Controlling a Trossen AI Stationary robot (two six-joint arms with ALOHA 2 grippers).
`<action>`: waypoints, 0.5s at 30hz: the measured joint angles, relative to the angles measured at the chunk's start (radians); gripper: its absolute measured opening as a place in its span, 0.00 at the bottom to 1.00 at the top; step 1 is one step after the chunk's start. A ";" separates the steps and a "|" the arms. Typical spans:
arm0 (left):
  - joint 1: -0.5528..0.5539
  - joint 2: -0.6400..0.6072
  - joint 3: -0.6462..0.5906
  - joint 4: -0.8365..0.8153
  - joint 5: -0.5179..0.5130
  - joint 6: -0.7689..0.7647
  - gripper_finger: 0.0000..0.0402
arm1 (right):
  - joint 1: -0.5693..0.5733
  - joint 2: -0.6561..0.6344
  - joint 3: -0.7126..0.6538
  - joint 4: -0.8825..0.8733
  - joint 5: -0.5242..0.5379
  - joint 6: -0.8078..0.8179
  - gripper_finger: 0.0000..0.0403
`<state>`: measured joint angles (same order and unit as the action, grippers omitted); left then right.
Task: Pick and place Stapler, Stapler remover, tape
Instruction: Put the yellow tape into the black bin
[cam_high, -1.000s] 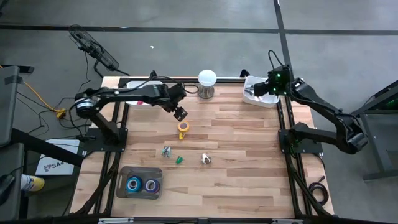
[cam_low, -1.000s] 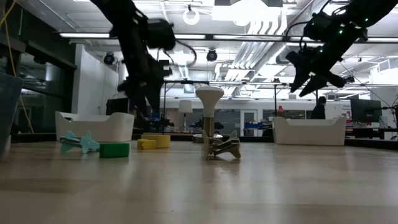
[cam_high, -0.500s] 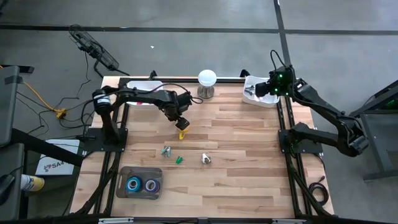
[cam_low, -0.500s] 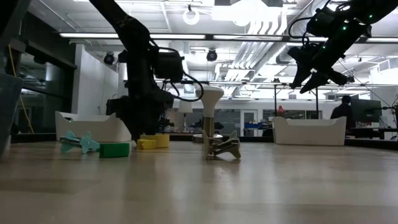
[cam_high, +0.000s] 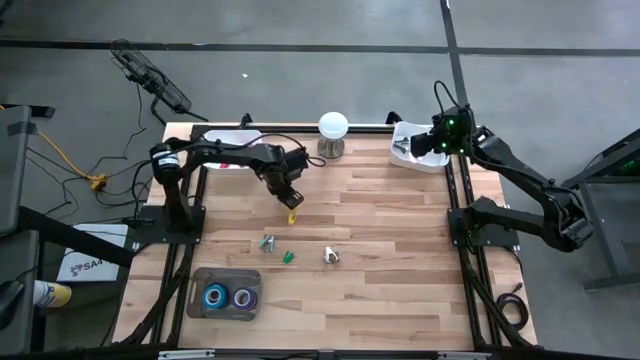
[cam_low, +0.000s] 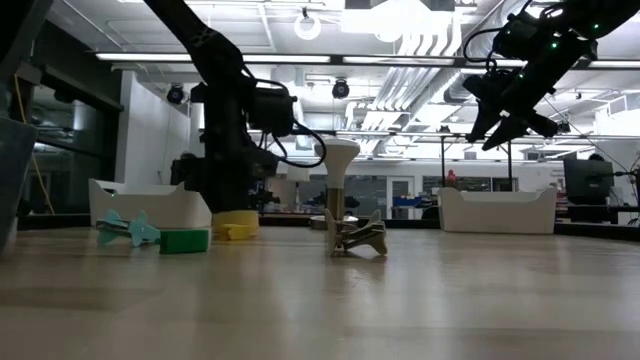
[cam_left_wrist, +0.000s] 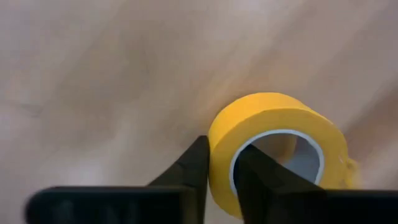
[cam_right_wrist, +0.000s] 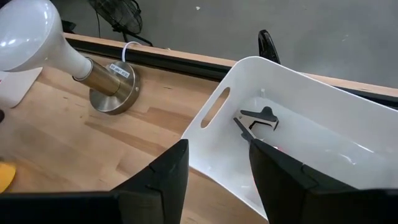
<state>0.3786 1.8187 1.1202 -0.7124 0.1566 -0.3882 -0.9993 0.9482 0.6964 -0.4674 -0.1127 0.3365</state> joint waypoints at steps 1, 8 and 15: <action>0.001 0.000 0.000 -0.002 0.034 0.001 0.10 | 0.000 0.000 0.000 0.000 0.000 0.000 0.40; 0.001 -0.019 0.001 -0.095 0.101 0.071 0.08 | 0.000 0.000 0.000 -0.007 -0.014 -0.004 0.40; 0.000 -0.107 0.086 -0.331 -0.014 0.145 0.08 | 0.000 0.000 0.000 -0.013 -0.017 -0.024 0.40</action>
<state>0.3790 1.7116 1.2057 -1.0439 0.1423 -0.2427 -0.9989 0.9485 0.6964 -0.4802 -0.1299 0.3130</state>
